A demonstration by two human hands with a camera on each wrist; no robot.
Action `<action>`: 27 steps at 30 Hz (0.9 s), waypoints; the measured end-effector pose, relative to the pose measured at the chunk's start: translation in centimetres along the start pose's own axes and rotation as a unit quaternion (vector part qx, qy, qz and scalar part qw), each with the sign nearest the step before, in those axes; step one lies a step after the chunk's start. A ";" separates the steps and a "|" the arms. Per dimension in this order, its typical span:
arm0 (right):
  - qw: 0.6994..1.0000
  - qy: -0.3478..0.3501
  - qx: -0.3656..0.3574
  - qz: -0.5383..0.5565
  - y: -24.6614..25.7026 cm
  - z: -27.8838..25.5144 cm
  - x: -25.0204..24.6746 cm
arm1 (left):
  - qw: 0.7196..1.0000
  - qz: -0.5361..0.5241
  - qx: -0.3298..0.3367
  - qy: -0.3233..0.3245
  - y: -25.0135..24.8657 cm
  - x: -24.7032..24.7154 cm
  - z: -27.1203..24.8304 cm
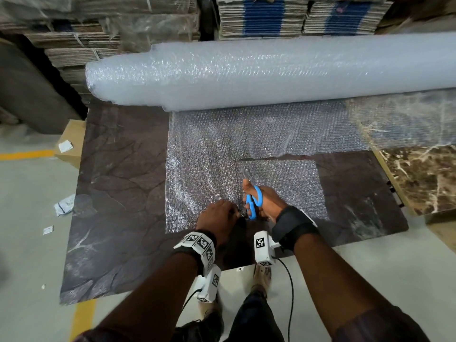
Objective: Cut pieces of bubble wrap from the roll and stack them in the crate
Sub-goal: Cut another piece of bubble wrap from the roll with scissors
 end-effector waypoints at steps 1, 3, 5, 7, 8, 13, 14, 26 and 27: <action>1.000 0.002 -0.001 -0.004 0.3 0.1 0.1 | 1.000 0.002 0.001 0.001 0.1 0.1 0.0; 1.000 0.005 -0.007 -0.021 0.6 0.5 0.0 | 1.000 0.004 0.001 0.003 0.1 0.2 0.1; 0.999 0.004 -0.009 -0.032 0.6 1.1 -0.1 | 1.000 0.004 -0.003 0.004 0.1 0.2 0.1; 0.999 0.001 -0.010 -0.032 0.6 1.6 -0.2 | 1.000 0.003 -0.002 0.003 0.1 0.2 0.2; 0.999 -0.001 -0.011 -0.032 0.5 1.7 -0.2 | 1.000 0.002 0.001 0.003 0.1 0.3 0.2; 0.999 -0.014 -0.021 -0.047 0.7 2.2 -0.1 | 1.000 0.005 0.003 0.006 0.3 0.6 0.4; 0.998 -0.018 -0.024 -0.048 0.8 2.3 -0.2 | 1.000 0.007 0.005 0.004 0.2 0.6 0.4; 0.997 -0.021 -0.064 -0.045 1.1 1.8 -0.4 | 1.000 -0.002 0.011 -0.005 0.2 0.7 0.3; 0.997 -0.020 -0.063 -0.041 1.0 1.7 -0.5 | 1.000 -0.005 0.011 -0.007 0.2 0.6 0.3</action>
Point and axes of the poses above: each hand's wrist, its own z-axis towards the middle knuckle, its own x-axis out of the palm, y = z × x, the point moved 10 cm from there along z, towards the middle knuckle, and after that the axes turned 14 degrees about z, right-handed, at the moved point
